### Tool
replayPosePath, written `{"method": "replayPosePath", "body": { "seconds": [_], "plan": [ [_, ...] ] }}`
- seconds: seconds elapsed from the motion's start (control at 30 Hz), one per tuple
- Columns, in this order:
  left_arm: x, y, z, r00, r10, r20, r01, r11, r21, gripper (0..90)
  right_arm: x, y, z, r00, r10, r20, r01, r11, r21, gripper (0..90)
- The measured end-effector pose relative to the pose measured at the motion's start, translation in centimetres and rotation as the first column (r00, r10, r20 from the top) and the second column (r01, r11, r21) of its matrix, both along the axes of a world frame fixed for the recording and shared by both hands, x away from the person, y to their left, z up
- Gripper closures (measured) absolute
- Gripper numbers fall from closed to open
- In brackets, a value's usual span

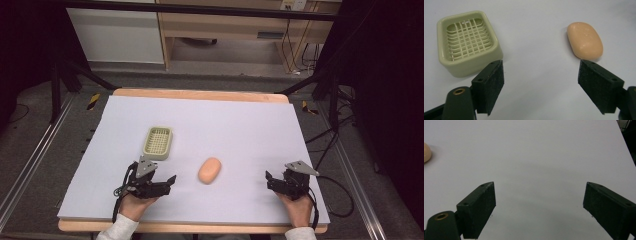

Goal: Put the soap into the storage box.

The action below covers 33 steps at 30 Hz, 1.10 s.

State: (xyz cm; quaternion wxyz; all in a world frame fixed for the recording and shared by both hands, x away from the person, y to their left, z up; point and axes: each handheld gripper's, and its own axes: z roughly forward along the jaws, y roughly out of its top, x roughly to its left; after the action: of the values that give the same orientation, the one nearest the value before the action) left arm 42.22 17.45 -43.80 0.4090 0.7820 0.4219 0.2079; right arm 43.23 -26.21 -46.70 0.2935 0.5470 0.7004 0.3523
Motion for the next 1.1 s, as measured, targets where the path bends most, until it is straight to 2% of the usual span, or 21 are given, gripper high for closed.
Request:
{"method": "replayPosePath", "body": {
  "seconds": [0.43, 0.57, 0.87, 1.1],
  "plan": [
    [0.1, -0.7, 0.7, 0.9994, -0.033, -0.010, 0.033, 0.9991, 0.028, 19.0, 0.1, 0.2, -0.1, 1.0000, 0.003, -0.005, -0.003, 1.000, -0.007, 11.2],
    [0.3, -1.1, 0.9, 0.9993, -0.037, -0.010, 0.037, 0.9991, 0.023, 18.9, 0.1, 0.1, -0.1, 1.0000, 0.000, -0.002, 0.000, 1.000, -0.006, 11.2],
    [0.6, -2.2, 1.5, 0.9977, -0.067, -0.012, 0.068, 0.9966, 0.047, 18.4, 0.0, 0.2, 0.0, 1.0000, 0.006, -0.004, -0.006, 1.000, 0.001, 11.0],
    [0.8, -2.9, 2.3, 0.9974, -0.072, -0.001, 0.072, 0.9970, 0.029, 18.1, 0.0, 0.1, 0.0, 1.0000, 0.002, -0.003, -0.002, 1.000, -0.002, 11.1]
  ]
}}
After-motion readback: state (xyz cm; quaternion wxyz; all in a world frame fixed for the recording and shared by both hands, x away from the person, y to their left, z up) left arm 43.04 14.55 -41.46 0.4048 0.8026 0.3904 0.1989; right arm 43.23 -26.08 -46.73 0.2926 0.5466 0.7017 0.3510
